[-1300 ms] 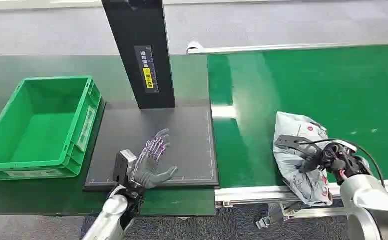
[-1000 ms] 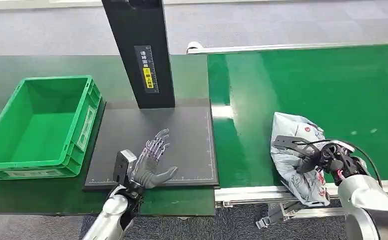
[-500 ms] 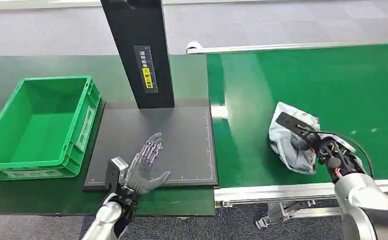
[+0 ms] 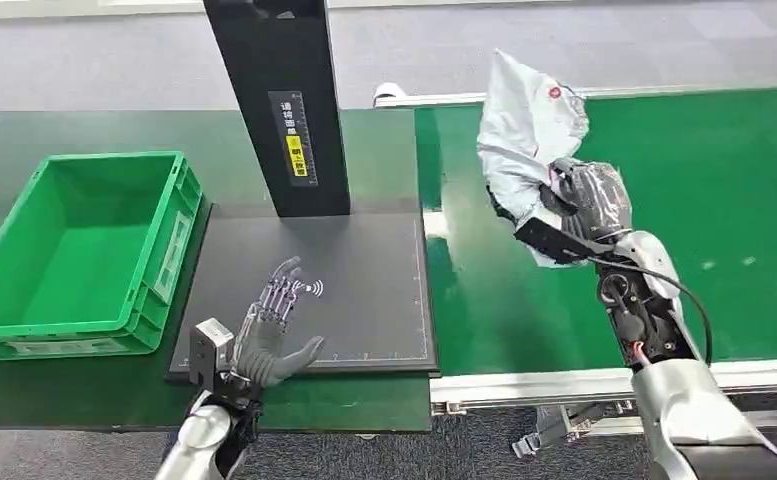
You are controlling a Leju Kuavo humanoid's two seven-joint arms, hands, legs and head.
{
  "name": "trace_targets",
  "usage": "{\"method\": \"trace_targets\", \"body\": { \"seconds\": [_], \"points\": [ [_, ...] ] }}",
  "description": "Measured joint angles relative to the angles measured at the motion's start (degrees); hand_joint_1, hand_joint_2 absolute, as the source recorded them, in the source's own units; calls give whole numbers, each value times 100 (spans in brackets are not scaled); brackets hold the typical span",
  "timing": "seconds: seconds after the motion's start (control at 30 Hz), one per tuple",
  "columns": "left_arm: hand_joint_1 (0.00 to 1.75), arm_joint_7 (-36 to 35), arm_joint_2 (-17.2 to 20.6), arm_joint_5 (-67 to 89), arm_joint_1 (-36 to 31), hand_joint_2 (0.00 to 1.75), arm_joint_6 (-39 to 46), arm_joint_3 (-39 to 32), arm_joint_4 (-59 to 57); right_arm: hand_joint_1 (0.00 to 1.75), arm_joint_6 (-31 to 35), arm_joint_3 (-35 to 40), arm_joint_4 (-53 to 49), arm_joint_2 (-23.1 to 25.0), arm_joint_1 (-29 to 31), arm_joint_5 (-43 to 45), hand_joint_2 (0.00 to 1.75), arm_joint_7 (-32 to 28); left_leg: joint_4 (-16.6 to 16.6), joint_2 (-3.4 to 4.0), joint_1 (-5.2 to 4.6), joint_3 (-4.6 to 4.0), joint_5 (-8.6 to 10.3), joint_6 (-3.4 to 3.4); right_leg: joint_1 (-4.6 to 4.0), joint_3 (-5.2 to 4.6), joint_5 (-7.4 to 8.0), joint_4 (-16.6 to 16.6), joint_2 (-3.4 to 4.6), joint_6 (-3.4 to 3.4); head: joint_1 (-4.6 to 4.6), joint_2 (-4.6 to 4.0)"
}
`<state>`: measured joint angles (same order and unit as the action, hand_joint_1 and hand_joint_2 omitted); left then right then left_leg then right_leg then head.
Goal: Moved the parcel from conveyor to table for the left to box.
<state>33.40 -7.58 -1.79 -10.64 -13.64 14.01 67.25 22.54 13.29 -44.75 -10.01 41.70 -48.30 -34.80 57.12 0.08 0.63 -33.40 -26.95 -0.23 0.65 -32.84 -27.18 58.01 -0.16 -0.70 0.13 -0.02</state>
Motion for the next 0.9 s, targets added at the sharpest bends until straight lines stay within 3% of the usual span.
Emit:
{"method": "trace_targets", "body": {
  "seconds": [0.17, 0.43, 0.9],
  "points": [
    [0, 7, -9, 0, -108, 175, -4, -2, -4, 175, 210, 827, -953, 127, -373, -617, 175, -137, -3, 7, 3, 0, 0, -1, -5, -2, 0, 1, 3, 1, -2, 0],
    [0, 0, -114, -65, -441, 175, 11, -2, -170, 175, 96, 2530, -1062, 572, -214, -787, 175, -35, -3, 0, 7, 2, 4, -4, -7, 0, 0, 2, -4, 2, 0, 0],
    [0, 0, -114, -70, -476, 175, 44, -9, -297, 175, 100, 2979, -1062, 592, -117, -747, 175, -35, -2, 2, 5, 3, 3, -4, -5, -1, 0, 1, 0, 2, 0, 0]
  ]
}}
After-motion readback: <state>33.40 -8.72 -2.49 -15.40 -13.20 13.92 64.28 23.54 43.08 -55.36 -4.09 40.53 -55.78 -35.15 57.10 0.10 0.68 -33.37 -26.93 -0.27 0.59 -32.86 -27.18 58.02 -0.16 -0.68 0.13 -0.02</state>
